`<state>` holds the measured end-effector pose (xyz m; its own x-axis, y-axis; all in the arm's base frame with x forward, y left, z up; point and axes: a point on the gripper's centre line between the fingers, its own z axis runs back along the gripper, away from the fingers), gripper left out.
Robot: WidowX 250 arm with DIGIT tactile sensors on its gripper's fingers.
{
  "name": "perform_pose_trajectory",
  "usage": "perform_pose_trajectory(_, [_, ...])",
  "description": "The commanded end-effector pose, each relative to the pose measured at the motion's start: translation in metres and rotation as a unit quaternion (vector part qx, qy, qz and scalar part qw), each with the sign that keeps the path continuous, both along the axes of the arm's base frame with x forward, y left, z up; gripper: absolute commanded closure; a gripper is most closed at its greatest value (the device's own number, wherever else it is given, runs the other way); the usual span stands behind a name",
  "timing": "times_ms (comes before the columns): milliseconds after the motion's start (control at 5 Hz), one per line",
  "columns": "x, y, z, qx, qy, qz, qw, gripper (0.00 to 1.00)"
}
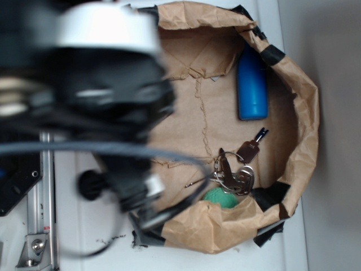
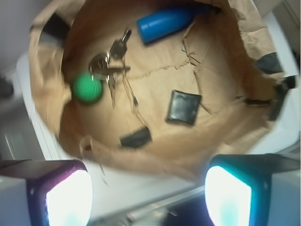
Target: Grab the black box.
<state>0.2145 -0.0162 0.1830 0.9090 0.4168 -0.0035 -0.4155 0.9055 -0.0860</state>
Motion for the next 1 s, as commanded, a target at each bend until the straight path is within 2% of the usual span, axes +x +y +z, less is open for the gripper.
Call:
perform_pose_trajectory(0, [0.02, 0.028, -0.066, 0.012, 0.029, 0.062, 0.998, 0.0])
perform_pose_trajectory(200, [0.024, 0.039, -0.084, 0.034, 0.032, 0.051, 0.998, 0.0])
perform_pose_trajectory(800, [0.024, 0.039, -0.084, 0.034, 0.032, 0.051, 0.998, 0.0])
